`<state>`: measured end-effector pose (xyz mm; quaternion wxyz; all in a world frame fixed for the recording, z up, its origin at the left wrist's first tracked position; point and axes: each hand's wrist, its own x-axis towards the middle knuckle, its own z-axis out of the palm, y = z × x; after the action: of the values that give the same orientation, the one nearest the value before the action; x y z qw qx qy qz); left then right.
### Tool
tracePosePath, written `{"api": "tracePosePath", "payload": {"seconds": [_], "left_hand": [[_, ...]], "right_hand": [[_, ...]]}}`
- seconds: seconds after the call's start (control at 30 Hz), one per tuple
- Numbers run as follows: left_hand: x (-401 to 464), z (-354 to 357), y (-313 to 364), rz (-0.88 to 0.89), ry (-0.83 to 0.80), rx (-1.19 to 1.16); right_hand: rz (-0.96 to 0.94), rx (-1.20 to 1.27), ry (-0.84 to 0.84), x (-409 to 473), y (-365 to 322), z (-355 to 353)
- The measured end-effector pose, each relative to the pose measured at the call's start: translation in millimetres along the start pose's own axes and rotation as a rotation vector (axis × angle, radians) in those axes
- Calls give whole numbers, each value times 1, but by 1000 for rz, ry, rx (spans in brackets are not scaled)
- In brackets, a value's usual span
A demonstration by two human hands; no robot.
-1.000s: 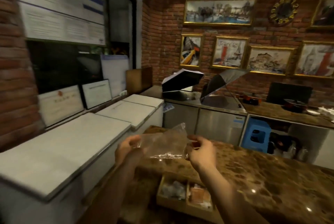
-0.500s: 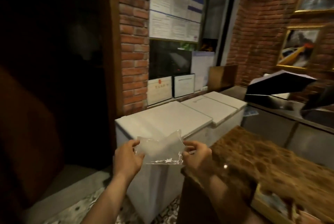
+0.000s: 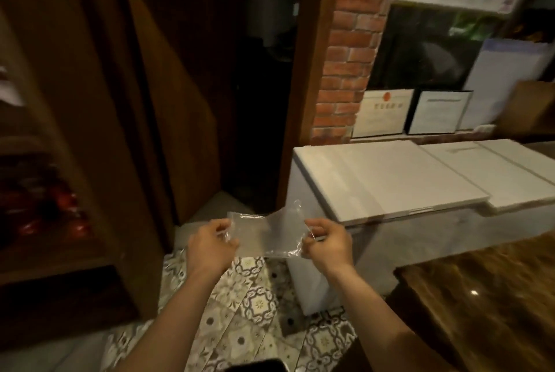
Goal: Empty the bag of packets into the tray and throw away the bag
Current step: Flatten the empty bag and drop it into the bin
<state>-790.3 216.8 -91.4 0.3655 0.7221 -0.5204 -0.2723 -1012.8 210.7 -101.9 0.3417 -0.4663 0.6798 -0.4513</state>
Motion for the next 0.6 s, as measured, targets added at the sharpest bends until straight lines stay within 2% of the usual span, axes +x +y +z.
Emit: {"api": "tracePosePath", "payload": {"seconds": [0.1,0.23,0.33,0.47,0.53,0.6], "left_hand": [[-10,5,-29,-85,27,-6],[-25,25,-69,-215,18,-20],[-36,42,-98,-308,0,-51],[-47,78,-147,-393,-51,-55],[-50,94,-172,-428,-67,-34],[-53,111,-197,-455,-93,-10]], "right_hand": [[18,-1,-103,-2,25,20],[144,0,-198,3,69,42],[278,114,-241,2,104,54],[393,78,-286,-2,159,69],[412,-18,-283,-4,185,76],[503,28,-294,-7,212,86]]}}
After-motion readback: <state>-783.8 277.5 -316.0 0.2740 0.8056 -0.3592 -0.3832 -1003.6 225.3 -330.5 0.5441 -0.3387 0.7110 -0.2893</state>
